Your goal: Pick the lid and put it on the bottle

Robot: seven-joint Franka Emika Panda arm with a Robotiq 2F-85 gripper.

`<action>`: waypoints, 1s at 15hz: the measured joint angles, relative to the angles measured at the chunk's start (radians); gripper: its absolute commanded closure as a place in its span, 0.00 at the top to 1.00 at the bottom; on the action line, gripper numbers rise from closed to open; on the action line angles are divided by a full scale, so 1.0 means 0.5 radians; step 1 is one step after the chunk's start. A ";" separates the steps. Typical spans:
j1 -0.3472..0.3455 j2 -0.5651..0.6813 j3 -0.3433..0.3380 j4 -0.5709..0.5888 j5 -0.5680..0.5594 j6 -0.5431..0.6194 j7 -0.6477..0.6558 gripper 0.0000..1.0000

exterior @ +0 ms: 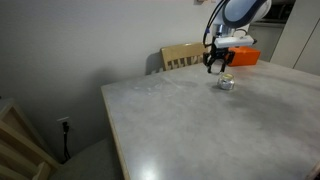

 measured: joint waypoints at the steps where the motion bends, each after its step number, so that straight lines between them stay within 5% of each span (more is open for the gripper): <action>1: 0.000 -0.083 -0.015 -0.057 -0.022 0.003 0.009 0.44; 7: -0.036 -0.430 -0.020 -0.394 -0.036 0.009 0.035 0.44; 15: -0.099 -0.396 0.041 -0.554 0.013 0.149 0.035 0.44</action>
